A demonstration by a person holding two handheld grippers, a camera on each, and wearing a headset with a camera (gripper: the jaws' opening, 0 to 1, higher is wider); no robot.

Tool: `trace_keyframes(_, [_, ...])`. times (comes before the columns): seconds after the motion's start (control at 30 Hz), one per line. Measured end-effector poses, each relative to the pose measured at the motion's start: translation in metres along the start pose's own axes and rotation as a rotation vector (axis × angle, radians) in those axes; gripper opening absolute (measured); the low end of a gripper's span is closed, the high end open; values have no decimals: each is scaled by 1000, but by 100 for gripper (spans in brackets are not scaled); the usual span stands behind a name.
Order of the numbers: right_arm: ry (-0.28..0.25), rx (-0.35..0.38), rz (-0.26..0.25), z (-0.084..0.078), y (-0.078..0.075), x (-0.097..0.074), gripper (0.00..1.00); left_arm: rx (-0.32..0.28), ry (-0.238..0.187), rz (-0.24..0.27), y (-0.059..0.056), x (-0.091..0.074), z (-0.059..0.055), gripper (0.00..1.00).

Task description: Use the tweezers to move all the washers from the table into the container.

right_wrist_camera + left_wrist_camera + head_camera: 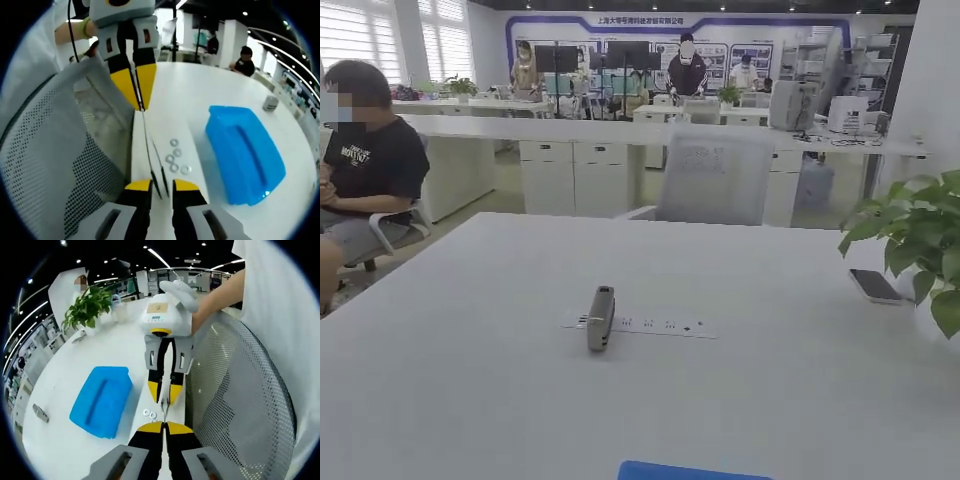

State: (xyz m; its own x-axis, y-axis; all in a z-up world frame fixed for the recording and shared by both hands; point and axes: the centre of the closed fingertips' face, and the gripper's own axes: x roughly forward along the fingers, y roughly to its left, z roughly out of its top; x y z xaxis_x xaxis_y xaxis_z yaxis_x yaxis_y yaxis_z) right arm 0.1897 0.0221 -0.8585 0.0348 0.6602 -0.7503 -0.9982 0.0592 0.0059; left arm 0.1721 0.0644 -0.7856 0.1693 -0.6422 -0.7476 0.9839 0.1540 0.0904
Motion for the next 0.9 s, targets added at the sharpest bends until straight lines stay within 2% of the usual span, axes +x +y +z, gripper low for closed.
trace_keyframes(0.13, [-21, -13, 22, 6, 5, 2, 10, 15, 4, -3, -1, -4, 5, 0])
trace_keyframes(0.27, [-43, -16, 47, 12, 10, 5, 8, 4, -9, -5, -1, -6, 10, 0])
trace_keyframes(0.43, [-51, -24, 52, 15, 9, 8, 6, 4, -2, -2, 0, -9, 10, 0])
trace_keyframes(0.7, [-104, -14, 37, 36, 2, 16, 7, 11, 7, 18, 9, -22, 13, 0])
trace_keyframes(0.9, [-122, -12, 33, 45, -3, 22, 7, 6, 21, 24, 14, -26, 10, 0])
